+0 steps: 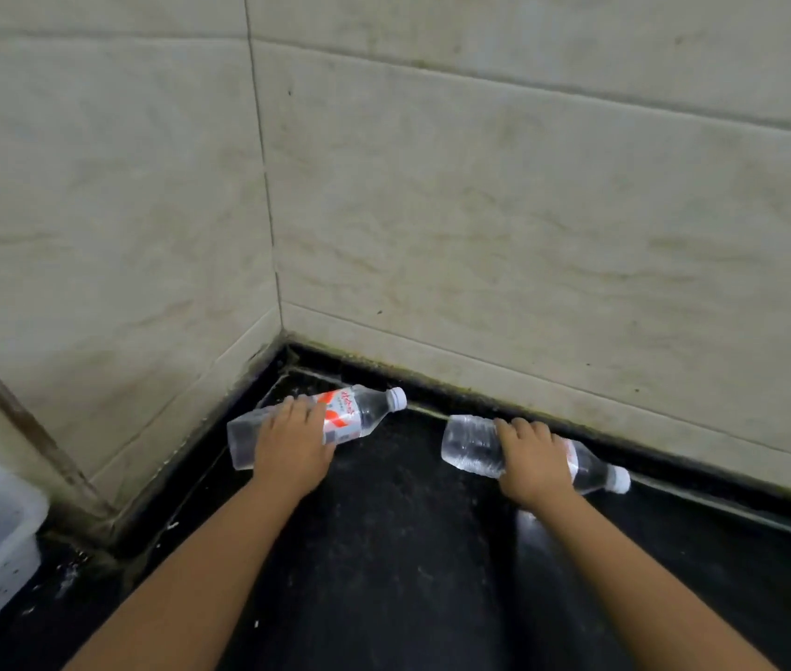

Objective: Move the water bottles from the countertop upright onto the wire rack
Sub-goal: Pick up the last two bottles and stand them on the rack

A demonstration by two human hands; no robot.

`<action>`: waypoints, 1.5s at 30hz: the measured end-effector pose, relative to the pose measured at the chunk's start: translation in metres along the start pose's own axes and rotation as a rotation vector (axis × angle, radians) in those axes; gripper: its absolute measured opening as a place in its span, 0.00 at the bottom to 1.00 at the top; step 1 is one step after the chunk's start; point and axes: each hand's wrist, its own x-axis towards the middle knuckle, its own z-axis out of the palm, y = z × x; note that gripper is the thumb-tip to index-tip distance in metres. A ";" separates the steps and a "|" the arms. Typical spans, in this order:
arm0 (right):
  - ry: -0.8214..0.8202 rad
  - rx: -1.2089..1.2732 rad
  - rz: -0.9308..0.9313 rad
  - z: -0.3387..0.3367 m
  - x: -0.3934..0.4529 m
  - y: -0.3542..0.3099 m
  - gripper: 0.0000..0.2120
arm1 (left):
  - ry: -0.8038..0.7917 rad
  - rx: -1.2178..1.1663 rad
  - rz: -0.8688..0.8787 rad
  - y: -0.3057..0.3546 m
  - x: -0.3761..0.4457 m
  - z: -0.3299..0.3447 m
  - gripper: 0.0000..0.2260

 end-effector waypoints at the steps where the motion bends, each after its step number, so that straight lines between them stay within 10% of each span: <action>1: -0.011 -0.043 -0.001 0.000 0.004 0.000 0.32 | -0.025 0.018 0.009 0.000 0.009 0.002 0.26; 11: -0.034 -0.100 -0.311 0.006 -0.036 0.015 0.30 | -0.089 -0.001 0.200 -0.008 0.017 -0.007 0.23; 28: -0.357 0.082 -0.532 0.030 -0.298 0.098 0.22 | -0.480 -0.408 0.161 0.122 -0.239 0.012 0.18; 34: -0.044 0.270 0.027 0.042 -0.316 0.102 0.23 | -0.190 -0.242 0.157 0.129 -0.246 0.016 0.19; 38: -0.164 0.510 0.544 0.048 -0.288 0.066 0.35 | -0.175 -0.151 0.152 0.147 -0.247 0.021 0.23; 45: -0.191 0.456 0.616 0.054 -0.259 0.049 0.40 | -0.117 -0.017 0.157 0.155 -0.229 0.040 0.31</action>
